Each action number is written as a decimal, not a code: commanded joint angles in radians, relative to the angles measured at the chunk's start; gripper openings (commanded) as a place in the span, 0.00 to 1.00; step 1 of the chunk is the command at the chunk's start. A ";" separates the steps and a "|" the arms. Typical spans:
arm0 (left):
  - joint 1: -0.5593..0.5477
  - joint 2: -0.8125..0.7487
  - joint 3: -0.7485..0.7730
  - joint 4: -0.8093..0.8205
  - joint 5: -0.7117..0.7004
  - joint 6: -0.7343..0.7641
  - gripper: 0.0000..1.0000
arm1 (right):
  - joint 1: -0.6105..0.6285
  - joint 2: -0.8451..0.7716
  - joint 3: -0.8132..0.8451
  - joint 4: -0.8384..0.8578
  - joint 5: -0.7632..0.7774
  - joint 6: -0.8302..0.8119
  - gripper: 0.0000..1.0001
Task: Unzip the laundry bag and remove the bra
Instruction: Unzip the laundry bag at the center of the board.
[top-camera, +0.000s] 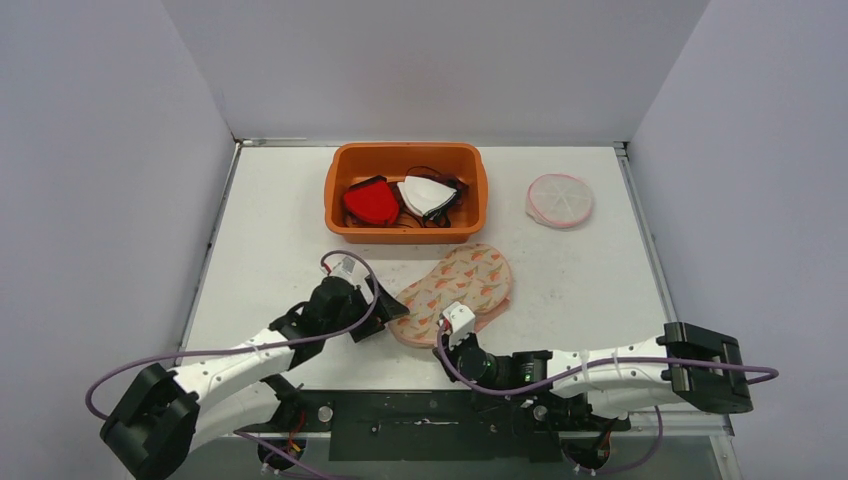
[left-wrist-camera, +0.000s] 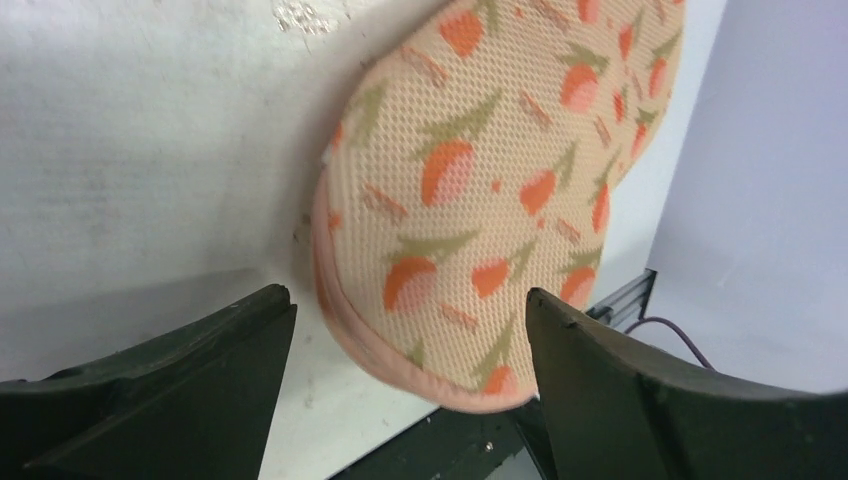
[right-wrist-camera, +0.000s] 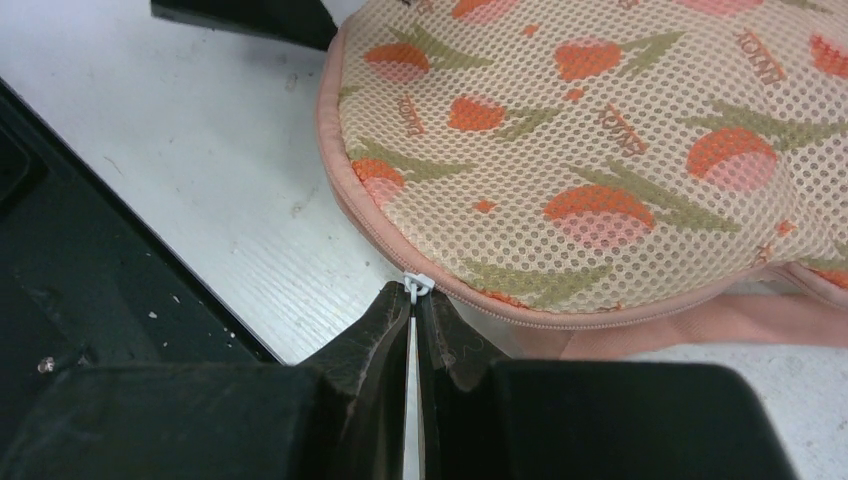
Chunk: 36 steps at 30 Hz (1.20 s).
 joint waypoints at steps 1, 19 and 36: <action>-0.055 -0.177 -0.053 -0.085 -0.028 -0.054 0.85 | -0.024 0.009 0.055 0.080 -0.039 -0.055 0.05; -0.263 -0.097 -0.068 0.089 -0.264 -0.295 0.84 | -0.038 0.148 0.118 0.187 -0.185 -0.087 0.05; -0.261 -0.142 -0.105 0.060 -0.363 -0.336 0.03 | -0.027 0.109 0.115 0.110 -0.140 -0.079 0.05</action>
